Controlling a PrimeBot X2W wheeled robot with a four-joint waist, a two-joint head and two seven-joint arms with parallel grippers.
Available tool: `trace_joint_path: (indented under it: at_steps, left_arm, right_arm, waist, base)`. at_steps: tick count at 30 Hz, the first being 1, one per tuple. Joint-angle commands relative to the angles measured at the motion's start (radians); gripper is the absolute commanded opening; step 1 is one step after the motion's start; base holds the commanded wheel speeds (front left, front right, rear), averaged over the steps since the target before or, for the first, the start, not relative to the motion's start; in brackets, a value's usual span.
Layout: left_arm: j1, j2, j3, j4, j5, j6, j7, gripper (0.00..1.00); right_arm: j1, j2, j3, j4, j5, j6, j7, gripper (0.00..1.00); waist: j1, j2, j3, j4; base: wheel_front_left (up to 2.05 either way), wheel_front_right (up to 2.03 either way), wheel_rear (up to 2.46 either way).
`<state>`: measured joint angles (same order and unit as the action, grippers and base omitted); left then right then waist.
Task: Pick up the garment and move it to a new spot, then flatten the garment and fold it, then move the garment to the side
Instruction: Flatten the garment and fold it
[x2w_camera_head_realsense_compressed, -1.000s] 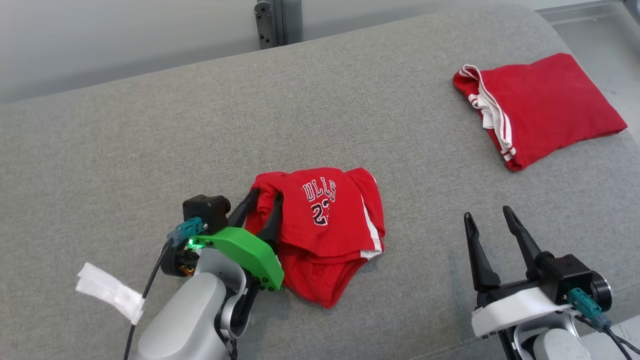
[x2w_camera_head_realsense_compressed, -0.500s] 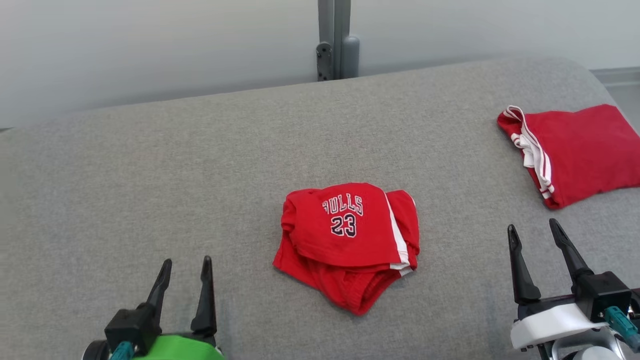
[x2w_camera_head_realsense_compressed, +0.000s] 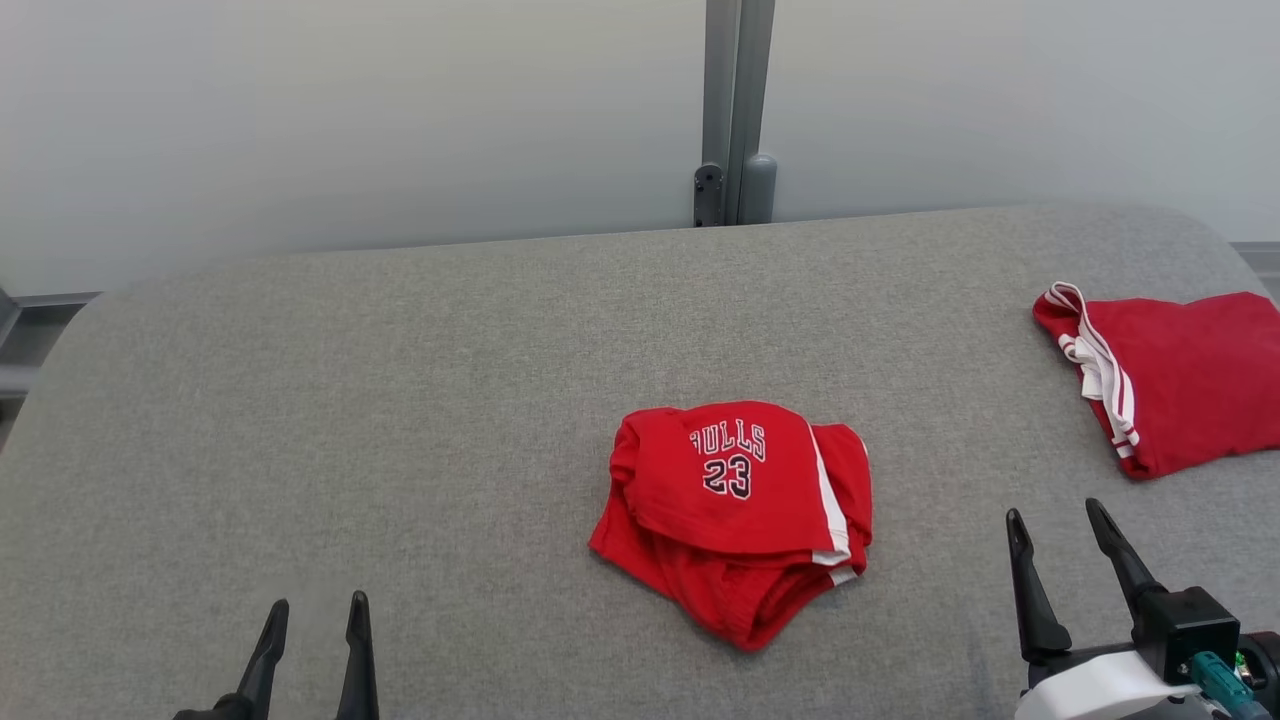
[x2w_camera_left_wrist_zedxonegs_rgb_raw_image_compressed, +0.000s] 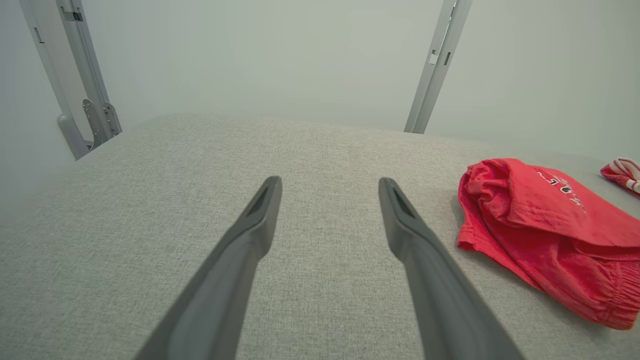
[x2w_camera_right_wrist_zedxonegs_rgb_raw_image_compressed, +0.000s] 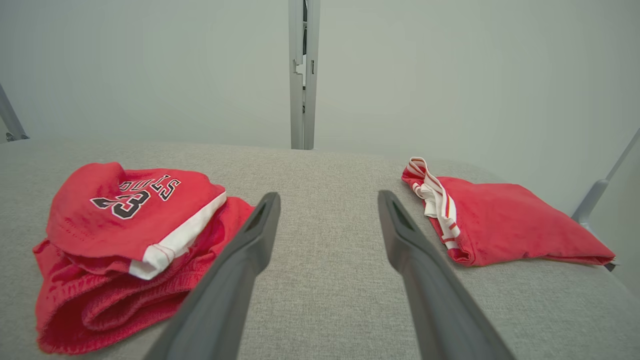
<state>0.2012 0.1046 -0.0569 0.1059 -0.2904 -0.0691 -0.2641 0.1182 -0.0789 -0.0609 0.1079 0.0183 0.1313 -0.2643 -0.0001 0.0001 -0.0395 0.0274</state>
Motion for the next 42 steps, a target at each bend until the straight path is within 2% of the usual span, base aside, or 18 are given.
trace_joint_path:
  at_steps: [1, 8, 18, 21, 23, 27, 31, 34, 42]
  left_arm:
    - [0.015, -0.010, 0.016, 0.010, 0.019, -0.016, 0.000, 1.00]
    - [0.004, -0.038, 0.064, 0.033, 0.057, -0.053, 0.000, 1.00]
    - [-0.030, -0.050, 0.062, 0.012, 0.090, -0.062, 0.000, 1.00]
    - [-0.060, -0.053, -0.031, -0.016, 0.089, -0.062, 0.000, 1.00]
    - [-0.086, -0.053, -0.145, 0.003, 0.080, -0.062, 0.000, 1.00]
    - [-0.196, -0.050, -0.369, 0.087, 0.070, -0.061, 0.026, 1.00]
    - [-0.301, -0.049, -0.518, 0.194, 0.054, -0.061, 0.096, 1.00]
    - [-0.355, -0.049, -0.561, 0.273, 0.036, -0.061, 0.124, 1.00]
    - [-0.433, -0.051, -0.579, 0.388, 0.032, -0.049, 0.110, 1.00]
  right_arm:
    - [0.010, 0.001, 0.000, 0.007, 0.008, -0.001, 0.000, 1.00]
    - [0.003, 0.011, 0.004, 0.019, 0.007, -0.001, 0.000, 1.00]
    - [-0.008, 0.014, 0.014, 0.019, 0.003, -0.001, 0.000, 1.00]
    - [-0.028, 0.009, 0.025, 0.010, 0.007, -0.001, 0.000, 1.00]
    - [-0.042, 0.009, 0.034, 0.002, 0.009, -0.001, 0.000, 1.00]
    - [-0.076, 0.010, 0.054, -0.014, 0.016, -0.001, 0.000, 1.00]
    - [-0.104, 0.016, 0.060, -0.022, 0.025, -0.001, 0.000, 1.00]
    - [-0.112, 0.019, 0.055, -0.016, 0.030, -0.001, 0.000, 1.00]
    - [-0.122, 0.025, 0.040, -0.014, 0.033, -0.001, 0.000, 1.00]
  waist:
    - [0.0001, -0.0001, -0.001, 0.002]
    - [0.0001, -0.0001, 0.007, -0.004]
    - [0.0001, -0.0001, 0.018, -0.012]
    - [0.0001, -0.0001, 0.029, -0.035]
    - [0.0001, -0.0001, 0.044, -0.057]
    - [0.0001, -0.0001, 0.095, -0.109]
    - [0.0001, -0.0001, 0.150, -0.157]
    - [0.0001, -0.0001, 0.173, -0.191]
    - [0.0001, -0.0001, 0.199, -0.228]
  base:
    - [0.00, 0.00, 0.00]
    - [0.00, 0.00, 0.00]
    - [0.00, 0.00, 0.00]
    - [0.00, 0.00, 0.00]
    - [0.00, 0.00, 0.00]
    - [0.00, 0.00, 0.00]
    - [0.00, 0.00, 0.00]
    - [0.00, 0.00, 0.00]
    - [0.00, 0.00, 0.00]
